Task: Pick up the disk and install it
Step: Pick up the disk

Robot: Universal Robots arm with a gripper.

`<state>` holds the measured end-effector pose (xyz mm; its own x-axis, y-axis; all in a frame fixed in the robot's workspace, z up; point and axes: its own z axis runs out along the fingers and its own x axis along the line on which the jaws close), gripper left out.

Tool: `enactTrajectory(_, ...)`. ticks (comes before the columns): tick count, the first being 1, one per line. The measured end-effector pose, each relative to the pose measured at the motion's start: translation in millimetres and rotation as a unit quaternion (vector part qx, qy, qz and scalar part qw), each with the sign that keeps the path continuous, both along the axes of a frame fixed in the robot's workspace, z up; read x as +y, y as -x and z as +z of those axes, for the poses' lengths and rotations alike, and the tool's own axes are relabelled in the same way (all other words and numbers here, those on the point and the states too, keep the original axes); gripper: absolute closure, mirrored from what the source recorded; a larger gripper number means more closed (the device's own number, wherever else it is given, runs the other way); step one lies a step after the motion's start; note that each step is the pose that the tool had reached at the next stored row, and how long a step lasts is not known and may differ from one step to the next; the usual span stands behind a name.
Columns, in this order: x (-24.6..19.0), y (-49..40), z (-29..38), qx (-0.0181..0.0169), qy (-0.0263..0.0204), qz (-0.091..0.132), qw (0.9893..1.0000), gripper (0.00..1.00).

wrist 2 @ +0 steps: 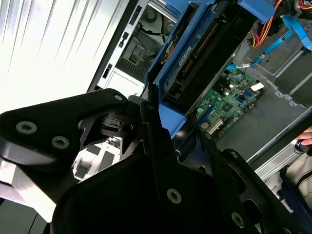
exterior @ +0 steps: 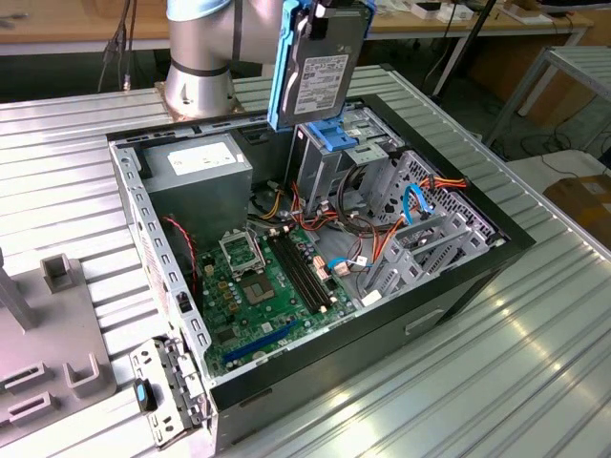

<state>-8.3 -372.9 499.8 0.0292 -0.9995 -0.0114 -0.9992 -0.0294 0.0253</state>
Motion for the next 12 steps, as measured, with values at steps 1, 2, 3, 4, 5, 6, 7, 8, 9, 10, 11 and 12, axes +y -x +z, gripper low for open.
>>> enactTrajectory(1,0.0,-4.6,0.0,0.0,0.0,0.0,1.0,0.63)
enactTrajectory(2,0.0,-10.5,-0.1,0.0,-0.0001,0.0,1.0,0.63)
enactTrajectory(3,0.1,-15.5,0.0,0.0,0.0001,0.0,1.0,0.63)
enactTrajectory(4,0.0,-20.9,0.0,0.0,0.0,0.0,1.0,0.63)
enactTrajectory(5,0.0,-25.4,0.0,0.0,0.0,0.0,1.0,0.63)
enactTrajectory(6,0.0,-27.9,0.0,0.0,0.0,0.0,1.0,0.63)
enactTrajectory(7,0.0,-31.2,0.0,0.0,0.0,0.0,1.0,0.63)
enactTrajectory(8,0.0,-35.6,0.0,0.0,0.0,0.0,1.0,0.63)
enactTrajectory(9,0.1,-37.7,0.0,0.0,0.0,0.0,1.0,0.63)
enactTrajectory(10,0.0,-37.8,0.0,0.0,0.0,0.0,1.0,0.63)
enactTrajectory(11,0.0,-37.8,0.0,0.0,0.0,0.0,1.0,0.63)
enactTrajectory(12,0.0,-37.8,0.0,0.0,0.0,0.0,1.0,0.63)
